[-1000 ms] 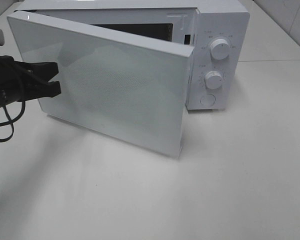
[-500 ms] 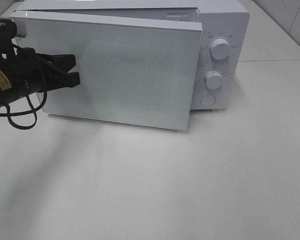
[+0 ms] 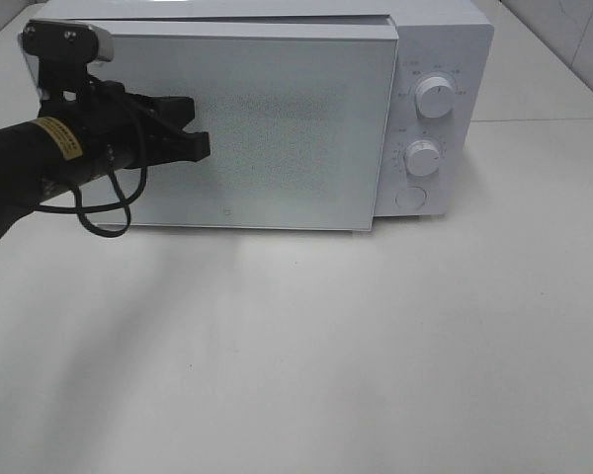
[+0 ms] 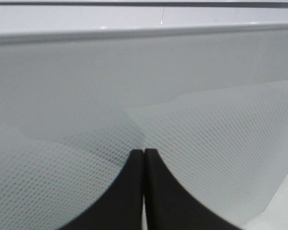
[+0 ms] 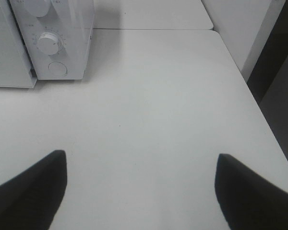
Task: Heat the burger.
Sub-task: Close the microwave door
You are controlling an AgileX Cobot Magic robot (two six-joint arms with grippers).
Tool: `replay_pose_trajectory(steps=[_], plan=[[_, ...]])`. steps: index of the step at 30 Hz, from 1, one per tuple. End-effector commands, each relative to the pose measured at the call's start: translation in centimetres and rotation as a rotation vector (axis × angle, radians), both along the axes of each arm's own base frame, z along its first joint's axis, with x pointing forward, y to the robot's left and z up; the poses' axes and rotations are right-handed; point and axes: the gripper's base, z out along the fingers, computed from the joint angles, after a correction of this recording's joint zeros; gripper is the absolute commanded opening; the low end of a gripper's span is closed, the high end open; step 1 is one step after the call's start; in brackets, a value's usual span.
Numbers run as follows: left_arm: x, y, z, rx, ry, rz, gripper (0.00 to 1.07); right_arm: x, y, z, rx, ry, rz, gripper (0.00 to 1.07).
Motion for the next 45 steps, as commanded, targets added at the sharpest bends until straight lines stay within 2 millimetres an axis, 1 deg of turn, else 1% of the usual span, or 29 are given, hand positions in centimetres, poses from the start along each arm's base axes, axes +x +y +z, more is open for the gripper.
replay_pose_trajectory(steps=[1,2,4,5,7,8,9,10,12,13,14,18,20,21,23,29,31,40,45], plan=[[0.5,-1.5,0.5,0.007,-0.016,0.002,0.0,-0.5,0.0,0.0,-0.002,-0.045,-0.004,0.76],[0.5,-1.5,0.5,0.007,-0.016,0.002,0.0,-0.5,0.0,0.0,-0.002,-0.045,-0.004,0.76],[1.0,-2.5,0.6,-0.009,-0.004,0.008,0.0,-0.5,0.0,0.0,-0.002,-0.045,-0.004,0.76],[1.0,-2.5,0.6,-0.009,-0.004,0.008,0.0,-0.5,0.0,0.0,-0.002,-0.045,-0.004,0.76],[1.3,-3.4,0.7,-0.013,0.003,0.0,0.0,-0.5,0.0,0.0,-0.002,-0.045,-0.004,0.76],[1.3,-3.4,0.7,-0.013,0.003,0.0,0.0,-0.5,0.0,0.0,-0.002,-0.045,-0.004,0.76],[1.4,-4.1,0.9,-0.018,-0.008,-0.014,0.0,-0.5,0.0,0.0,-0.002,-0.045,-0.004,0.76],[1.4,-4.1,0.9,-0.018,-0.008,-0.014,0.0,-0.5,0.0,0.0,-0.002,-0.045,-0.004,0.76],[1.6,-5.1,1.2,-0.025,-0.018,-0.033,0.0,-0.5,0.0,0.0,-0.002,-0.045,-0.004,0.76],[1.6,-5.1,1.2,-0.025,-0.018,-0.033,0.0,-0.5,0.0,0.0,-0.002,-0.045,-0.004,0.76],[1.7,-5.6,1.2,-0.02,-0.011,-0.04,0.0,-0.5,0.0,0.0,-0.002,-0.045,-0.004,0.76],[1.8,-6.4,1.0,-0.013,0.001,-0.052,0.0,-0.5,0.0,0.0,-0.002,-0.045,-0.004,0.76],[1.9,-7.2,1.1,-0.02,-0.004,-0.065,0.0,-0.5,0.0,0.0,-0.002,-0.045,-0.004,0.76],[1.9,-7.2,1.1,-0.02,-0.004,-0.065,0.0,-0.5,0.0,0.0,-0.002,-0.045,-0.004,0.76],[2.1,-8.2,1.2,-0.032,-0.008,-0.075,0.0,-0.5,0.0,0.0,-0.002,-0.045,-0.004,0.76],[2.5,-9.1,1.1,-0.03,0.001,-0.081,0.0,-0.5,0.0,0.0,-0.002,-0.045,-0.004,0.76],[2.8,-10.0,1.2,-0.032,0.003,-0.09,0.0,-0.5,0.0,0.0,-0.002,-0.045,-0.004,0.76],[3.5,-10.9,1.1,-0.058,0.003,-0.079,0.0,-0.5,0.0,0.0,-0.002,-0.045,-0.004,0.76],[4.2,-12.1,1.0,-0.042,0.006,-0.09,0.0,-0.5,0.0,0.0,-0.002,-0.045,-0.004,0.76]])
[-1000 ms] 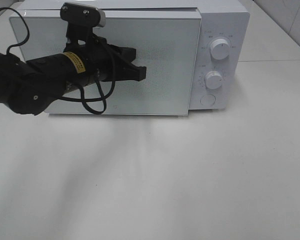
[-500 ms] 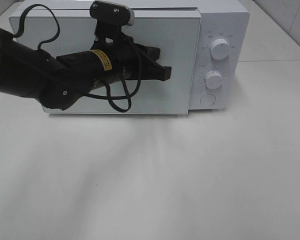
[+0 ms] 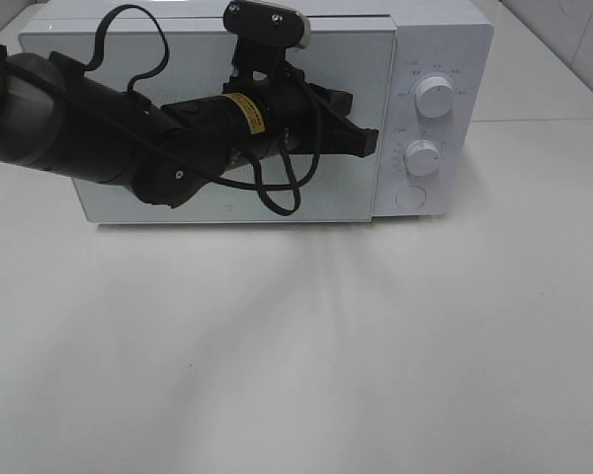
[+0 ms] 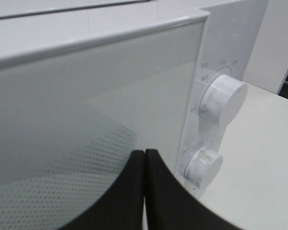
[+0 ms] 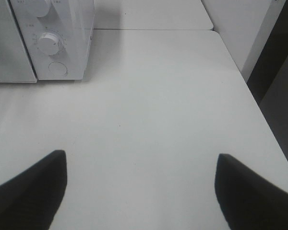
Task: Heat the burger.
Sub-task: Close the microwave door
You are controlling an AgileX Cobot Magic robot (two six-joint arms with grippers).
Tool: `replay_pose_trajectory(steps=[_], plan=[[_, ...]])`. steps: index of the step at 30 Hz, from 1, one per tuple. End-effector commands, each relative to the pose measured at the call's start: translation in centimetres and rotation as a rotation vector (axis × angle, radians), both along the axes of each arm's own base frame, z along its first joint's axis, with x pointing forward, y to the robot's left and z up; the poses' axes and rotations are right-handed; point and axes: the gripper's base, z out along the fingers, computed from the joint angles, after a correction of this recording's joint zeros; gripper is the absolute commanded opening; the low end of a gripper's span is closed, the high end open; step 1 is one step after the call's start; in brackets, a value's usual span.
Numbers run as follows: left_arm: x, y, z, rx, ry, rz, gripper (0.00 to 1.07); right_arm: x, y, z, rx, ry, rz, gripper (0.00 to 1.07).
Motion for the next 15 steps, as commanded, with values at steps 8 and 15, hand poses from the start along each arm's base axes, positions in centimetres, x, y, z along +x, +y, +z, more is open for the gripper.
replay_pose_trajectory(steps=[8,15], plan=[[2.9,-0.1,0.7,-0.085,0.018,0.099,0.0,-0.5,0.0,0.0,-0.002,-0.045,-0.004,0.76],[1.7,-1.4,0.9,-0.075,0.026,0.061,0.0,-0.5,0.0,0.0,-0.002,-0.045,-0.004,0.76]])
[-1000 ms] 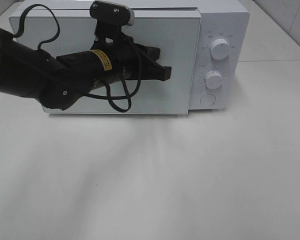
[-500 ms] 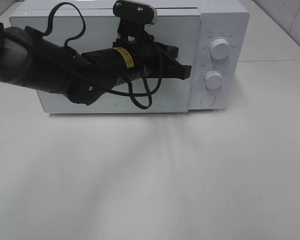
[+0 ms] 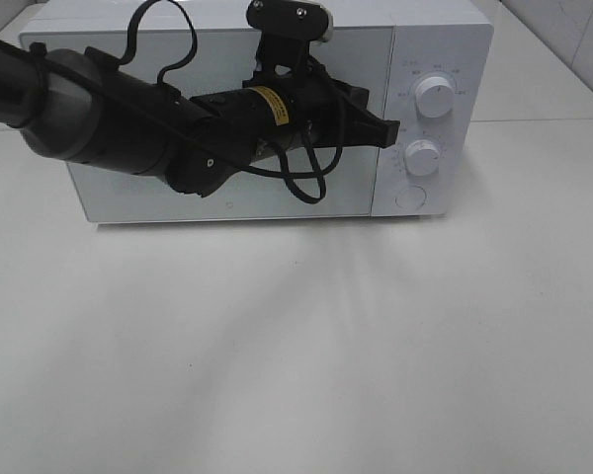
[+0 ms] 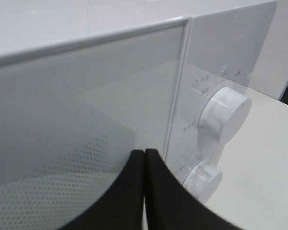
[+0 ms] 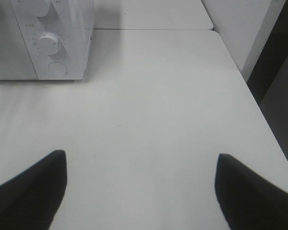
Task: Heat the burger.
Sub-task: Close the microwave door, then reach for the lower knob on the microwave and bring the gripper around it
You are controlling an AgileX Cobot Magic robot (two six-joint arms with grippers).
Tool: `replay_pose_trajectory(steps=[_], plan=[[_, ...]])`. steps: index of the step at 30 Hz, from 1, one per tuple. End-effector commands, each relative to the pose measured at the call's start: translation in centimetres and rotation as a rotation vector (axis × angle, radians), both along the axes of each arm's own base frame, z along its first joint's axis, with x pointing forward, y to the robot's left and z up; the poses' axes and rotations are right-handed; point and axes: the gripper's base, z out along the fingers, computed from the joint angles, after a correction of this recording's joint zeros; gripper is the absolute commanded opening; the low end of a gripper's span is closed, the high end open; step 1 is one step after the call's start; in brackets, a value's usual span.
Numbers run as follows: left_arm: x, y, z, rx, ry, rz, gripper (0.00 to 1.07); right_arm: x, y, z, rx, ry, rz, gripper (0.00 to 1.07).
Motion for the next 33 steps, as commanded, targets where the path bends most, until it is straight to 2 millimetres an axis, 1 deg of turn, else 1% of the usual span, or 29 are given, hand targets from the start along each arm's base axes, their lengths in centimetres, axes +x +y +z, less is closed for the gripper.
replay_pose_trajectory(steps=[1,2,3,4,5,7,8,10,11,13,14,15,16,17,18,19,20,21,22,23,24,25,26,27,28,29,30,31,33], plan=[[0.7,0.1,1.0,-0.061,0.0,0.045,0.0,-0.5,0.0,0.0,-0.002,-0.045,-0.004,0.76],[0.1,-0.3,1.0,-0.042,0.02,0.029,0.0,-0.5,0.0,0.0,-0.002,-0.045,-0.004,0.76],[0.1,-0.3,1.0,-0.042,0.02,0.029,0.0,-0.5,0.0,0.0,-0.002,-0.045,-0.004,0.76],[-0.6,-0.8,1.2,-0.016,0.04,0.012,0.0,-0.5,0.0,0.0,-0.002,-0.045,-0.004,0.76],[-0.6,-0.8,1.2,-0.016,0.04,0.012,0.0,-0.5,0.0,0.0,-0.002,-0.045,-0.004,0.76],[-1.5,-1.3,1.1,0.031,0.083,-0.01,0.0,-0.5,0.0,0.0,-0.002,-0.045,-0.004,0.76],[-1.5,-1.3,1.1,0.031,0.083,-0.01,0.0,-0.5,0.0,0.0,-0.002,-0.045,-0.004,0.76],[-2.4,-1.7,1.5,0.069,0.122,-0.028,0.02,-0.5,0.0,0.0,-0.002,-0.045,-0.004,0.76],[-2.4,-1.7,1.5,0.069,0.122,-0.028,0.02,-0.5,0.0,0.0,-0.002,-0.045,-0.004,0.76],[-3.1,-1.8,2.0,0.106,0.158,-0.041,0.21,-0.5,0.0,0.0,-0.002,-0.045,-0.004,0.76],[-3.1,-1.8,2.0,0.106,0.158,-0.041,0.21,-0.5,0.0,0.0,-0.002,-0.045,-0.004,0.76],[-3.4,-1.7,2.2,0.126,0.182,-0.043,0.41,-0.5,0.0,0.0,-0.002,-0.045,-0.004,0.76],[-3.4,-1.7,2.2,0.126,0.182,-0.043,0.41,-0.5,0.0,0.0,-0.002,-0.045,-0.004,0.76],[-3.7,-1.8,2.4,0.127,0.2,-0.043,0.55,-0.5,0.0,0.0,-0.002,-0.045,-0.004,0.76],[-3.9,-1.6,2.5,0.132,0.256,-0.028,0.79,-0.5,0.0,0.0,-0.002,-0.045,-0.004,0.76],[-3.9,-1.6,2.5,0.132,0.256,-0.028,0.79,-0.5,0.0,0.0,-0.002,-0.045,-0.004,0.76],[-4.2,-1.3,2.4,0.15,0.329,-0.01,1.01,-0.5,0.0,0.0,-0.002,-0.045,-0.004,0.76],[-4.4,-1.0,2.4,0.164,0.375,0.001,1.02,-0.5,0.0,0.0,-0.002,-0.045,-0.004,0.76],[-4.4,-1.0,2.4,0.164,0.375,0.001,1.02,-0.5,0.0,0.0,-0.002,-0.045,-0.004,0.76],[-4.9,-0.5,2.6,0.192,0.457,0.022,1.0,-0.5,0.0,0.0,-0.002,-0.045,-0.004,0.76],[-5.3,-0.2,2.7,0.216,0.5,0.032,1.0,-0.5,0.0,0.0,-0.002,-0.045,-0.004,0.76],[-5.3,-0.2,2.7,0.216,0.5,0.032,1.0,-0.5,0.0,0.0,-0.002,-0.045,-0.004,0.76],[-5.9,0.4,3.2,0.264,0.565,0.045,1.0,-0.5,0.0,0.0,-0.002,-0.045,-0.004,0.76],[-5.9,0.4,3.2,0.264,0.565,0.045,1.0,-0.5,0.0,0.0,-0.002,-0.045,-0.004,0.76],[-6.3,0.7,3.2,0.297,0.602,0.051,1.0,-0.5,0.0,0.0,-0.002,-0.045,-0.004,0.76],[-7.0,1.4,3.7,0.355,0.658,0.058,1.0,-0.5,0.0,0.0,-0.002,-0.045,-0.004,0.76],[-7.0,1.4,3.7,0.355,0.658,0.058,1.0,-0.5,0.0,0.0,-0.002,-0.045,-0.004,0.76],[-7.6,2.1,4.2,0.403,0.702,0.062,1.0,-0.5,0.0,0.0,-0.002,-0.045,-0.004,0.76],[-7.9,2.3,4.4,0.424,0.721,0.064,1.0,-0.5,0.0,0.0,-0.002,-0.045,-0.004,0.76]])
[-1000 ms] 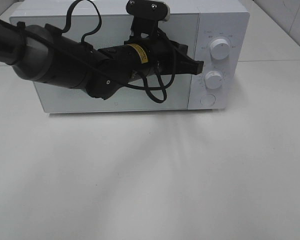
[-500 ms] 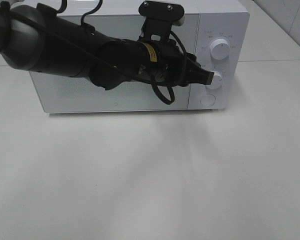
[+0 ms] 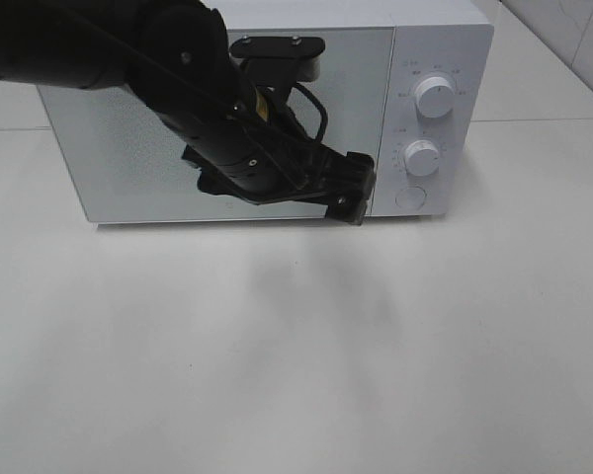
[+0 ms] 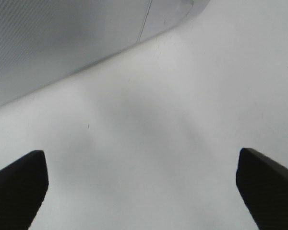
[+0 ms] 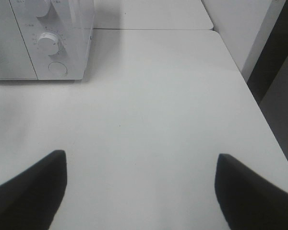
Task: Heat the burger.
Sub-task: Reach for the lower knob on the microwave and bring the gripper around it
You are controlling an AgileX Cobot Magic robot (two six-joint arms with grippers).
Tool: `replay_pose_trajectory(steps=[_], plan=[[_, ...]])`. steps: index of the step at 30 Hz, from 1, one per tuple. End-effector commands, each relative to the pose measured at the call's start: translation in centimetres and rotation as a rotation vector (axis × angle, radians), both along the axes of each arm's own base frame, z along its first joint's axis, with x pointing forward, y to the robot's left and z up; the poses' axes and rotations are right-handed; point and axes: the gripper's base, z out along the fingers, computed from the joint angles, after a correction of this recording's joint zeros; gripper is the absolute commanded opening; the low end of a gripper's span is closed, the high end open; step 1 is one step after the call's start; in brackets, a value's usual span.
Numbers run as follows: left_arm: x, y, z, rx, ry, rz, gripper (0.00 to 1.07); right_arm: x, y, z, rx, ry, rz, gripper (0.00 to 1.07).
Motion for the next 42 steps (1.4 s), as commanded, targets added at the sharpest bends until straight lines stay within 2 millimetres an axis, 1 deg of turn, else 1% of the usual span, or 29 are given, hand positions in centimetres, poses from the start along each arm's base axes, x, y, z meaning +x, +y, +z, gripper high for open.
replay_pose_trajectory(steps=[1,2,5,6,8,11,14,17,18,19,22,24,25,26,27,28,29,30,31,32,33,35,36,37,38,39,40,41,42], plan=[[-1.7,1.3,1.7,0.092,0.107,-0.002,1.0,-0.5,0.0,0.0,-0.002,-0.045,-0.004,0.76],[-2.3,1.9,2.2,0.134,0.148,-0.004,1.0,-0.5,0.0,0.0,-0.002,-0.045,-0.004,0.76],[-2.6,2.2,2.5,0.152,0.166,-0.005,1.0,-0.5,0.0,0.0,-0.002,-0.045,-0.004,0.76],[-3.2,2.8,3.0,0.187,0.201,-0.008,1.0,-0.5,0.0,0.0,-0.002,-0.045,-0.004,0.76],[-3.4,3.1,3.2,0.206,0.219,-0.009,1.0,-0.5,0.0,0.0,-0.002,-0.045,-0.004,0.76],[-4.4,4.5,4.5,0.286,0.267,-0.015,1.0,-0.5,0.0,0.0,-0.002,-0.045,-0.004,0.76],[-4.5,4.8,4.7,0.306,0.263,-0.016,1.0,-0.5,0.0,0.0,-0.002,-0.045,-0.004,0.76],[-4.6,5.7,5.3,0.374,0.235,-0.016,1.0,-0.5,0.0,0.0,-0.002,-0.045,-0.004,0.76],[-4.5,6.4,5.6,0.41,0.222,-0.009,1.0,-0.5,0.0,0.0,-0.002,-0.045,-0.004,0.76],[-4.2,7.1,6.0,0.412,0.232,0.013,1.0,-0.5,0.0,0.0,-0.002,-0.045,-0.004,0.76],[-3.9,7.7,6.1,0.414,0.24,0.028,1.0,-0.5,0.0,0.0,-0.002,-0.045,-0.004,0.76],[-2.5,10.3,6.7,0.399,0.268,0.085,1.0,-0.5,0.0,0.0,-0.002,-0.045,-0.004,0.76],[-2.5,10.3,6.7,0.399,0.268,0.085,1.0,-0.5,0.0,0.0,-0.002,-0.045,-0.004,0.76],[-2.1,11.0,6.8,0.391,0.277,0.1,1.0,-0.5,0.0,0.0,-0.002,-0.045,-0.004,0.76],[-1.4,12.5,7.2,0.371,0.295,0.128,1.0,-0.5,0.0,0.0,-0.002,-0.045,-0.004,0.76],[-1.4,12.5,7.2,0.371,0.295,0.128,1.0,-0.5,0.0,0.0,-0.002,-0.045,-0.004,0.76],[-1.1,13.3,7.4,0.356,0.303,0.151,1.0,-0.5,0.0,0.0,-0.002,-0.045,-0.004,0.76],[-1.1,13.3,7.4,0.356,0.303,0.151,1.0,-0.5,0.0,0.0,-0.002,-0.045,-0.004,0.76],[-0.5,15.1,7.6,0.322,0.324,0.201,1.0,-0.5,0.0,0.0,-0.002,-0.045,-0.004,0.76],[-0.3,16.0,7.7,0.31,0.334,0.22,1.0,-0.5,0.0,0.0,-0.002,-0.045,-0.004,0.76],[-0.3,16.0,7.7,0.31,0.334,0.22,1.0,-0.5,0.0,0.0,-0.002,-0.045,-0.004,0.76],[-0.2,20.0,7.3,0.27,0.383,0.295,1.0,-0.5,0.0,0.0,-0.002,-0.045,-0.004,0.76],[-0.2,20.0,7.3,0.27,0.383,0.295,1.0,-0.5,0.0,0.0,-0.002,-0.045,-0.004,0.76],[-0.4,21.0,7.1,0.263,0.396,0.315,1.0,-0.5,0.0,0.0,-0.002,-0.045,-0.004,0.76],[-0.9,22.9,6.8,0.249,0.415,0.348,1.0,-0.5,0.0,0.0,-0.002,-0.045,-0.004,0.76],[-0.9,22.9,6.8,0.249,0.415,0.348,1.0,-0.5,0.0,0.0,-0.002,-0.045,-0.004,0.76],[-1.2,23.8,6.7,0.241,0.42,0.37,1.0,-0.5,0.0,0.0,-0.002,-0.045,-0.004,0.76],[-2.1,25.5,6.3,0.227,0.433,0.411,1.0,-0.5,0.0,0.0,-0.002,-0.045,-0.004,0.76],[-2.1,25.5,6.3,0.227,0.433,0.411,1.0,-0.5,0.0,0.0,-0.002,-0.045,-0.004,0.76]])
